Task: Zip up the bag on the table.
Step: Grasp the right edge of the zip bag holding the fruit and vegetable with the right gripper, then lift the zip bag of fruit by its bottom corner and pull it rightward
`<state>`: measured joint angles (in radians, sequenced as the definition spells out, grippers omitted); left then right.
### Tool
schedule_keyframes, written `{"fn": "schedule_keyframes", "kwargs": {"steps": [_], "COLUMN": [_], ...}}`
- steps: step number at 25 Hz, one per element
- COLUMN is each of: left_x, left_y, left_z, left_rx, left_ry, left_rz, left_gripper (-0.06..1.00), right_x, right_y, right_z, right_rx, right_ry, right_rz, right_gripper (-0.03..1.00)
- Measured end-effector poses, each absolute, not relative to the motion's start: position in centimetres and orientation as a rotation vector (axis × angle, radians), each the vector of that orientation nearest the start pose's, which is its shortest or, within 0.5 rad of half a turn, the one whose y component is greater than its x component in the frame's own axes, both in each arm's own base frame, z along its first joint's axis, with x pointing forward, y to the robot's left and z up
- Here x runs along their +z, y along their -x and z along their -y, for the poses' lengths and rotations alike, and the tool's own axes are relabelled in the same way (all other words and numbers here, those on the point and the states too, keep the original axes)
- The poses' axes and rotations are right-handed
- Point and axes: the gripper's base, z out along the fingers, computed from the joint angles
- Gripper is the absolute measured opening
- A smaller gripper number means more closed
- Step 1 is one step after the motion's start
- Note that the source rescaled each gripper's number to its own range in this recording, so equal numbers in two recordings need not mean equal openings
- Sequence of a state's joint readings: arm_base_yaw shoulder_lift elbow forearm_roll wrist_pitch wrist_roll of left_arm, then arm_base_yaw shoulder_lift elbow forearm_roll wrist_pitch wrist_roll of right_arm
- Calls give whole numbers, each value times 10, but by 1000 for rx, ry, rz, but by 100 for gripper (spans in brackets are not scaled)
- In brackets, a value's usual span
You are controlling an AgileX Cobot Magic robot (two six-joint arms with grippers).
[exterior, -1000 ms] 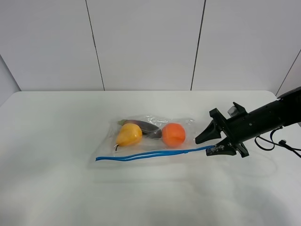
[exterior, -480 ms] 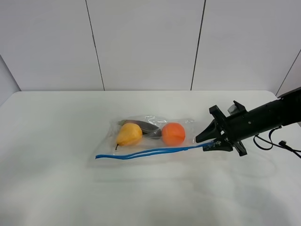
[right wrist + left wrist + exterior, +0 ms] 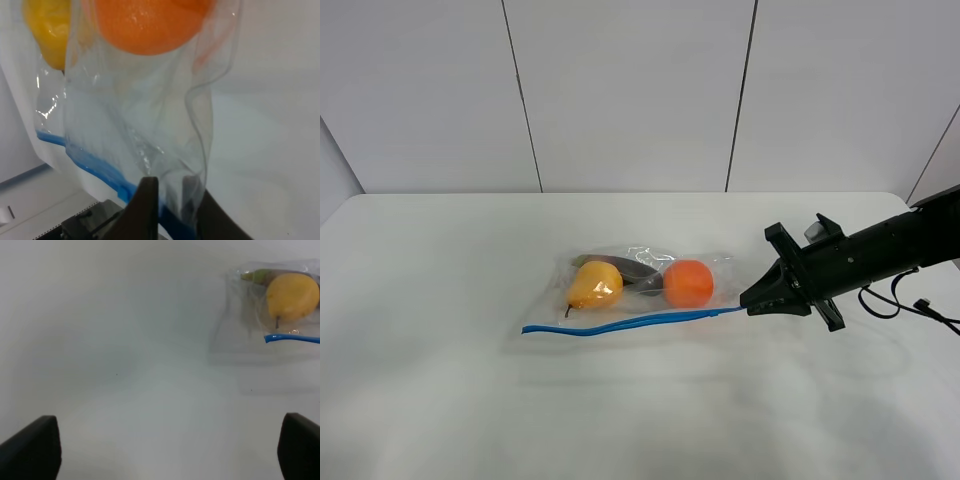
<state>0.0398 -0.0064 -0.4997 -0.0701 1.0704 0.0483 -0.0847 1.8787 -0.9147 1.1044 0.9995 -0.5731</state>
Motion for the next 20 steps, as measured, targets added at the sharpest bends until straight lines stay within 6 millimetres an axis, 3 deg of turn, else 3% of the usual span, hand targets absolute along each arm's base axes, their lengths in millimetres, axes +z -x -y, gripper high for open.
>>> {"fn": "schedule_keyframes", "kwargs": {"steps": [5, 9, 16, 20], "left_x": [277, 277, 277, 277], "left_y": [6, 6, 6, 6], "left_z": [6, 6, 6, 6], "left_rx": [-29, -29, -29, -29], "left_ry": [-13, -13, -13, -13], "left_rz": [-2046, -2046, -2046, -2046], "left_gripper": [100, 100, 100, 100], "right_x": [142, 142, 145, 156], "right_y": [-309, -309, -310, -317], "right_z": [-42, -42, -45, -48], "right_rx": [1297, 1297, 1354, 1440], "right_ry": [-420, -411, -415, -396], "right_rz": [-2820, -2818, -2799, -2745], "right_gripper": [15, 1, 0, 0]}}
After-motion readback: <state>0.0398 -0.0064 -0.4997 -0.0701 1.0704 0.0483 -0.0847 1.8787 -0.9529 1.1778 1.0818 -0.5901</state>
